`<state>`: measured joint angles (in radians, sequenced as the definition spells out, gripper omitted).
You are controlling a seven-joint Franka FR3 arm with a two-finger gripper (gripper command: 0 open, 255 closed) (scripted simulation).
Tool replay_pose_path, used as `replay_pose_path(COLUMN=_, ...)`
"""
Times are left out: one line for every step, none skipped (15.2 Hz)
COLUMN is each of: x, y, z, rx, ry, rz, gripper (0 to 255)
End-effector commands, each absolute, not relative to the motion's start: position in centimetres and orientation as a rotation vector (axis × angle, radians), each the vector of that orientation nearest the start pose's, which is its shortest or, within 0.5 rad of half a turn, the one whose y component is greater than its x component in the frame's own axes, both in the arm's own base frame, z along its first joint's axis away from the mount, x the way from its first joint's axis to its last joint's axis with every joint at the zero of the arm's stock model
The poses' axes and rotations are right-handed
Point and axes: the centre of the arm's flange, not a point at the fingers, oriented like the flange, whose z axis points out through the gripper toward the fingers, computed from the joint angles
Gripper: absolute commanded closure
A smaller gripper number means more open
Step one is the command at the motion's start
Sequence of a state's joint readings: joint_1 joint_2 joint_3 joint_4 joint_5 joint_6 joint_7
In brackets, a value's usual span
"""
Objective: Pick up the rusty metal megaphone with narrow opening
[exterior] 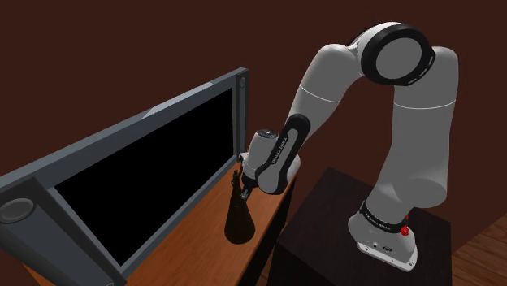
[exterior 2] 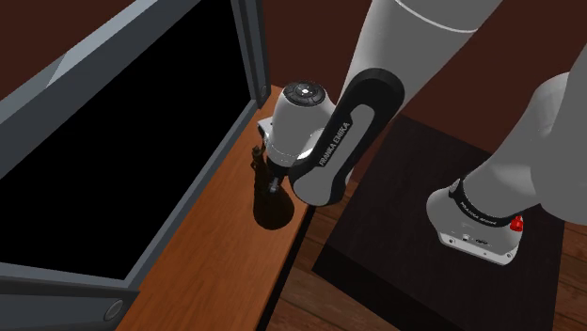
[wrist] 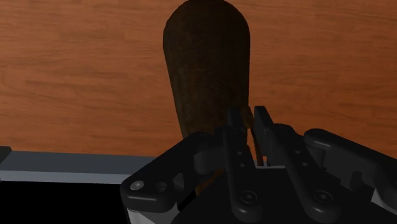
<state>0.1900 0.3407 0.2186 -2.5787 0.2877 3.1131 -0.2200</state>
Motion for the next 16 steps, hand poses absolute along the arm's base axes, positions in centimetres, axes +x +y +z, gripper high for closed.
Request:
replay_pose_path(x=42.3, y=16.5, z=16.8, rx=-2.966, ry=-0.483, rz=-0.27, gripper=255)
replay_pose_path(x=42.3, y=16.5, z=17.4, rx=-2.966, ry=-0.483, rz=-0.27, gripper=255)
replay_pose_path(x=42.3, y=16.5, z=17.9, rx=-2.966, ry=-0.483, rz=-0.27, gripper=255)
replay_pose_path(x=42.3, y=16.5, z=18.4, rx=-2.966, ry=-0.483, rz=-0.27, gripper=255)
replay_pose_path(x=42.3, y=16.5, z=19.0, rx=-2.966, ry=-0.483, rz=-0.27, gripper=255)
replay_pose_path(x=42.3, y=16.5, z=19.5, rx=-2.966, ry=-0.483, rz=-0.27, gripper=255)
replay_pose_path(x=42.3, y=16.5, z=20.0, rx=-2.966, ry=-0.483, rz=-0.27, gripper=255)
replay_pose_path(x=42.3, y=16.5, z=20.5, rx=-2.966, ry=-0.483, rz=-0.27, gripper=255)
replay_pose_path(x=42.3, y=16.5, z=21.1, rx=-2.966, ry=-0.483, rz=-0.27, gripper=255)
replay_pose_path(x=42.3, y=16.5, z=21.6, rx=-2.966, ry=-0.483, rz=-0.27, gripper=255)
replay_pose_path(x=42.3, y=16.5, z=22.1, rx=-2.966, ry=-0.483, rz=-0.27, gripper=255)
replay_pose_path(x=42.3, y=16.5, z=22.6, rx=-2.966, ry=-0.483, rz=-0.27, gripper=255)
replay_pose_path(x=42.3, y=16.5, z=23.2, rx=-2.966, ry=-0.483, rz=-0.27, gripper=255)
replay_pose_path(x=42.3, y=16.5, z=23.7, rx=-2.966, ry=-0.483, rz=-0.27, gripper=255)
replay_pose_path(x=42.3, y=16.5, z=23.8, rx=-2.966, ry=-0.483, rz=-0.27, gripper=255)
replay_pose_path(x=42.3, y=16.5, z=23.8, rx=-2.966, ry=-0.483, rz=-0.27, gripper=255)
